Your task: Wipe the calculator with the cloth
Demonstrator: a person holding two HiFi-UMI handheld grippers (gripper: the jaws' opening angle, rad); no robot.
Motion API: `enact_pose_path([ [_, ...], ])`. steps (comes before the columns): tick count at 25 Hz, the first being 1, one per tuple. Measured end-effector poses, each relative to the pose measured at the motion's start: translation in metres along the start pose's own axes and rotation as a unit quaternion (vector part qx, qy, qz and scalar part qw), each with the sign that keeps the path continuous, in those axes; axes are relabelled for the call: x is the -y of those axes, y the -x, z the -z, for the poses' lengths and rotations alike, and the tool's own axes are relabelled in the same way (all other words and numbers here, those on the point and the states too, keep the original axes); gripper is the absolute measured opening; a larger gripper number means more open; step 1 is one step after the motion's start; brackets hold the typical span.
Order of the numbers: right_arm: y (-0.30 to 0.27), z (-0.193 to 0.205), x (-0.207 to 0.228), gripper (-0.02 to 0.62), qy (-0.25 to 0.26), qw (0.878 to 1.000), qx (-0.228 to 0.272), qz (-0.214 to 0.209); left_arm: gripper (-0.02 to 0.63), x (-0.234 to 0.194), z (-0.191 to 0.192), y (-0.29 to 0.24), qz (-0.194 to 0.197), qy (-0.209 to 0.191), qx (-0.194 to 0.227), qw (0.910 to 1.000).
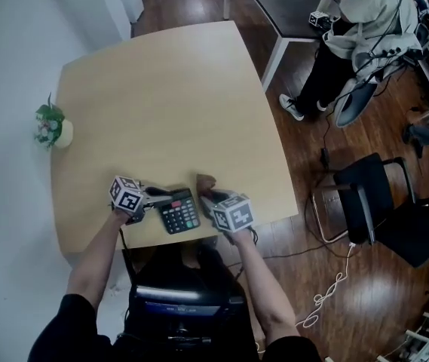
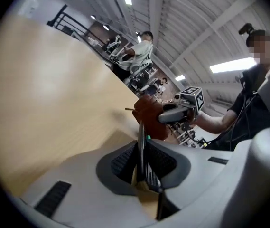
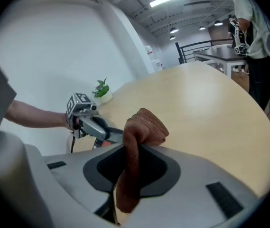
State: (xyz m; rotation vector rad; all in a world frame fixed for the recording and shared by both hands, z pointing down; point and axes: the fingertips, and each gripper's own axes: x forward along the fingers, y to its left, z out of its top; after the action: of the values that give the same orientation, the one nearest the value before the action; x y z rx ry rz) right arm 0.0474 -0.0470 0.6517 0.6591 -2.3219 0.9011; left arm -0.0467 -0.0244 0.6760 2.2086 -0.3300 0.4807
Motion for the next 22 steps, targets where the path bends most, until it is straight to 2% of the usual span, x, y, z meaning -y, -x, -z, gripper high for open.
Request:
enact_pose_path([
  [2,-0.008,0.010,0.001,0.078,0.010,1.000,-0.013,0.008,0.087,-0.010,-0.003,-0.003,-0.045,-0.062,-0.024,0.9968],
  [5,-0.013,0.018,0.010,0.079,0.017,0.999,-0.024,0.026,0.180,-0.023,-0.004,0.003,-0.143,-0.151,-0.028,0.9778],
  [6,-0.013,0.021,0.013,0.080,0.016,0.999,-0.026,0.029,0.222,-0.026,-0.004,0.010,-0.175,-0.162,-0.015,0.9710],
  [10,-0.019,0.033,0.011,0.080,0.010,0.999,-0.027,0.016,0.236,-0.014,0.009,0.038,-0.273,-0.171,0.043,0.9456],
  [12,-0.024,0.034,0.010,0.079,0.012,1.000,-0.023,0.008,0.241,0.004,0.022,0.038,-0.307,-0.195,0.042,0.9305],
  [17,-0.036,0.011,0.022,0.080,0.033,0.999,-0.012,0.007,0.241,0.043,0.070,0.023,-0.378,-0.254,-0.012,0.8901],
  [20,-0.044,-0.011,0.034,0.080,0.089,0.996,-0.008,0.022,0.247,0.053,0.093,0.006,-0.394,-0.288,-0.042,0.8717],
  [22,-0.054,-0.033,0.036,0.080,0.145,0.989,-0.005,0.029,0.248,0.060,0.096,-0.001,-0.406,-0.317,-0.058,0.8550],
])
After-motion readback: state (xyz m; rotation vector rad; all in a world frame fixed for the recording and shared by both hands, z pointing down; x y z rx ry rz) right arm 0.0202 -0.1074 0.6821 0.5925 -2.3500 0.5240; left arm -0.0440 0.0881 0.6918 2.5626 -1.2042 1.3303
